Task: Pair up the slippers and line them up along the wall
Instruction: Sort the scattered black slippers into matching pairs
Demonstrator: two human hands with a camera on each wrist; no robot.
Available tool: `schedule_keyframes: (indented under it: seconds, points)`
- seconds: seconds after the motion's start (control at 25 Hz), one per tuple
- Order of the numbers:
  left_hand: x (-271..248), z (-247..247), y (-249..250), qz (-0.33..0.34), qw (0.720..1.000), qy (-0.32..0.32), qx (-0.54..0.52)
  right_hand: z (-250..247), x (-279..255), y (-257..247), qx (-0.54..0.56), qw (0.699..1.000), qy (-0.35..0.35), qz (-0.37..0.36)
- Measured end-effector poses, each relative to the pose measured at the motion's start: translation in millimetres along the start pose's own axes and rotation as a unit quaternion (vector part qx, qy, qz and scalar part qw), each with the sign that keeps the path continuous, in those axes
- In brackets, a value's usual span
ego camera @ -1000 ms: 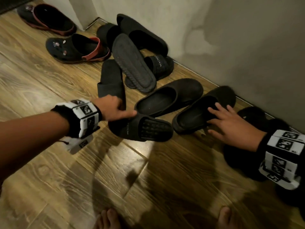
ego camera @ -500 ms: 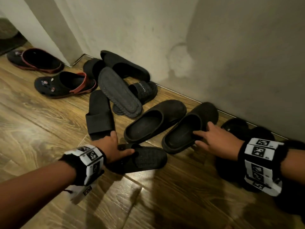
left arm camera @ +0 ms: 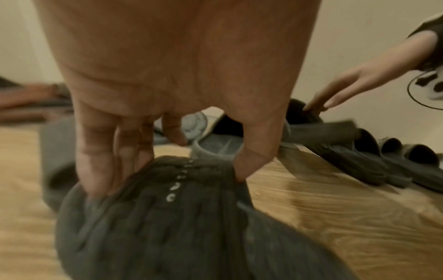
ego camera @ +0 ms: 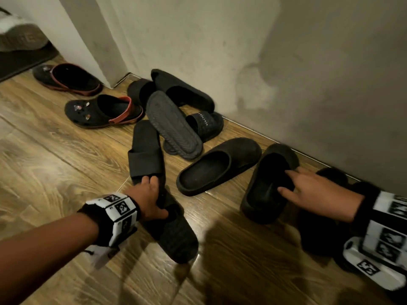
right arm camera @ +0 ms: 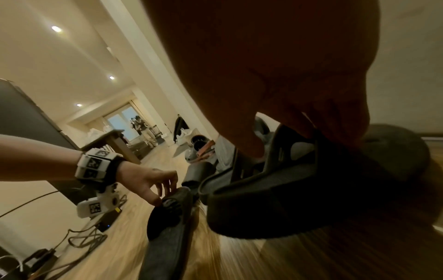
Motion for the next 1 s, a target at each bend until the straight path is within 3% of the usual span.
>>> schedule_keyframes:
  seconds: [0.16, 0.4, 0.52, 0.6, 0.68, 0.8, 1.0]
  points:
    - [-5, -10, -16, 0.033, 0.997, -0.021, 0.065, -30, -20, -35, 0.009, 0.996, 0.052, -0.068]
    - [-30, 12, 10, 0.117, 0.99, -0.019, 0.081, -75, -16, -102, 0.095, 0.971, 0.142, -0.17]
    - [-53, 19, 34, 0.171, 0.983, -0.004, 0.073, -63, 1, -121, 0.137, 0.959, 0.086, -0.232]
    - [-63, 12, 54, 0.219, 0.974, 0.032, 0.052, -43, 3, -114, 0.124, 0.958, 0.055, -0.252]
    - [-68, -5, 78, 0.263, 0.96, 0.085, 0.035, -27, -1, -89, 0.089, 0.967, 0.043, -0.234]
    - [-68, -34, 119, 0.306, 0.94, 0.151, 0.018, -18, -12, -51, 0.121, 0.973, 0.024, -0.195]
    - [-41, -65, 188, 0.344, 0.921, 0.185, -0.012, -9, -22, 0, 0.093, 0.98, 0.042, -0.173]
Point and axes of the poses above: each hand's wrist, its own x-axis towards the middle knuckle, its own z-axis out of the palm, y = z × x, the point moved 4 cm from there along x, towards the middle knuckle, and after that the axes turned 8 degrees about x, right-handed, at the moved point
